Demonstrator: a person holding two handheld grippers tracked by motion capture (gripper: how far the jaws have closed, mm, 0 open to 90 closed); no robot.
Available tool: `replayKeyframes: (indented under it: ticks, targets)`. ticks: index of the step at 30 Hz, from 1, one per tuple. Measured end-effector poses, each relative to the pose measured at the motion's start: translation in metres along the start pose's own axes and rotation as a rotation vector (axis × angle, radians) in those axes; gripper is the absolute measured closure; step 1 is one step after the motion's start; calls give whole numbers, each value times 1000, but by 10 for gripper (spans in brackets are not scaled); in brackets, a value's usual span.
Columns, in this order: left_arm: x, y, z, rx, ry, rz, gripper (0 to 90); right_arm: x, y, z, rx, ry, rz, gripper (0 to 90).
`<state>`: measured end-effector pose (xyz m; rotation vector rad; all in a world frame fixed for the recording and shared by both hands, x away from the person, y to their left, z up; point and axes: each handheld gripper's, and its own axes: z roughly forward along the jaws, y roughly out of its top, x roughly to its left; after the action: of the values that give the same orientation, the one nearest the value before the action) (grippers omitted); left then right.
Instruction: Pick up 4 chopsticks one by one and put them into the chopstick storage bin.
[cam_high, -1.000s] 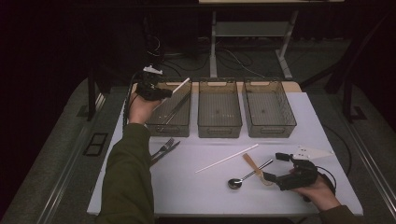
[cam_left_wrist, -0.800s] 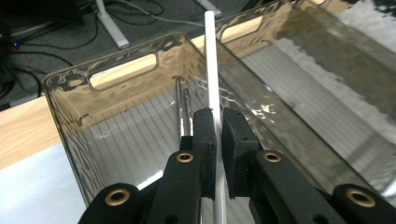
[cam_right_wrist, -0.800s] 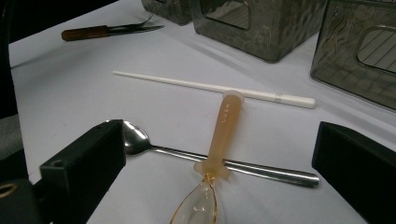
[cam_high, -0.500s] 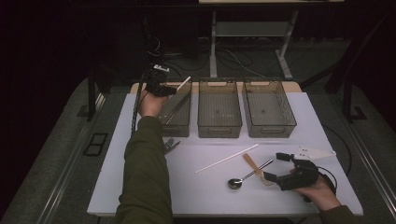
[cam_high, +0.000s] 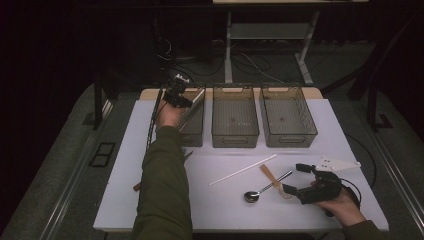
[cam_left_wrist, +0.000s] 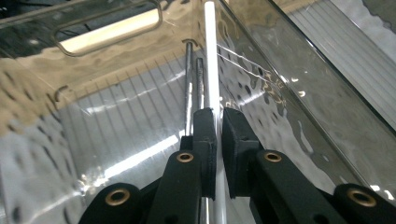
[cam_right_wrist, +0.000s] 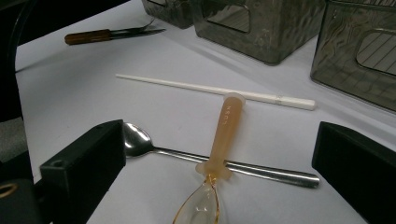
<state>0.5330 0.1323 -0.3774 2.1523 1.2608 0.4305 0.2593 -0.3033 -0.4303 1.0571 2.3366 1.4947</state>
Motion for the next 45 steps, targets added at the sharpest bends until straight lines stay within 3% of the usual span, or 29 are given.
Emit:
replayKeyframes:
  ticks: [2,4,6,8,11,14,16,19,30,35,45]
  targets:
    - [1,0,0,-11,-12,-3,828,0,0,0,0,0,1,28]
    - [1,0,0,-22,4,-13,797,0,0,0,-1,0,1,28]
    - [1,1,-2,-42,3,-21,644,-1,0,-1,-2,-1,3,28]
    - [-1,3,-7,-62,1,-8,574,-1,0,-1,0,-3,6,28]
    - [-8,4,-16,-81,-25,28,507,-1,0,-1,-2,-2,3,28]
    - [-18,1,-26,-92,-76,51,424,-1,0,0,2,-3,2,28]
    - [-26,-3,-35,-116,-83,81,406,-1,0,0,5,-5,1,28]
    - [-34,-9,-46,-125,-142,80,352,-1,0,0,8,-6,-3,28]
    - [-71,-39,-84,-207,-245,159,279,0,-1,3,19,-15,-9,28]
    - [-86,-56,-92,-229,-268,197,244,0,-1,3,20,-16,-10,28]
    - [-107,-95,-94,-276,-347,191,208,0,-1,3,23,-20,-12,28]
